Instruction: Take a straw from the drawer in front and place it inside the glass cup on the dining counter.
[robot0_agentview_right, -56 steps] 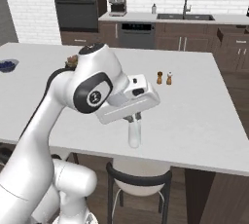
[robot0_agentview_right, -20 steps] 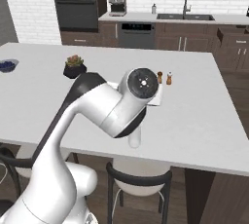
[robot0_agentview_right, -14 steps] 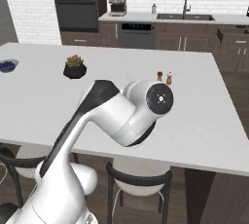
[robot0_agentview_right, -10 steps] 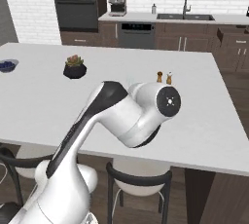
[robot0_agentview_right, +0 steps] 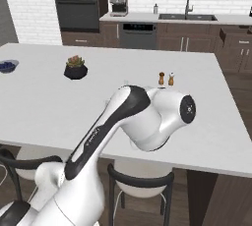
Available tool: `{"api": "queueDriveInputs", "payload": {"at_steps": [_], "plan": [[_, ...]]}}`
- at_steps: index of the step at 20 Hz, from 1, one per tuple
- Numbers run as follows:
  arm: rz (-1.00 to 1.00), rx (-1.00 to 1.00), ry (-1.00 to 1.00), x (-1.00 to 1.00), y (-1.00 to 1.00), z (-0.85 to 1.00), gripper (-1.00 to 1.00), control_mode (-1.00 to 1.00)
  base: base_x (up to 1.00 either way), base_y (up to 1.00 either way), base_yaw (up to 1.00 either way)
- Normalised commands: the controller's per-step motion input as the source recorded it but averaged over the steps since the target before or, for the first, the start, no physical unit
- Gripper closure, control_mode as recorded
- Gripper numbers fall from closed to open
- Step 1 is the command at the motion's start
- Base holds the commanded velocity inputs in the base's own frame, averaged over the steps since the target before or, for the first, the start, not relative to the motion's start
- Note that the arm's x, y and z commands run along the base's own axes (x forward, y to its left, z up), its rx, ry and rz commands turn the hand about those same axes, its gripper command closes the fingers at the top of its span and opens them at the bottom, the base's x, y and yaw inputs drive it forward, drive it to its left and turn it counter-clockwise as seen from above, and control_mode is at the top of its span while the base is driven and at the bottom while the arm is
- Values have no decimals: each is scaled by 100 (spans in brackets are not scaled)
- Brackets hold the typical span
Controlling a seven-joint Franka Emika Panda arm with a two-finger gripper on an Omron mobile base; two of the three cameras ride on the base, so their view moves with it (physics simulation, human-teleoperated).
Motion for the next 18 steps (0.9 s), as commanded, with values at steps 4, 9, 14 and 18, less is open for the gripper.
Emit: {"api": "queueDriveInputs", "payload": {"at_steps": [4,9,14,18], "plan": [[19,7,-17,5,10,-15,100,-100,0,0,0],[16,3,-7,9,-8,-9,100,-100,0,0,0],[12,0,0,15,-13,-22,100,-100,0,0,0],[11,0,0,21,-7,-22,100,-100,0,0,0]]}}
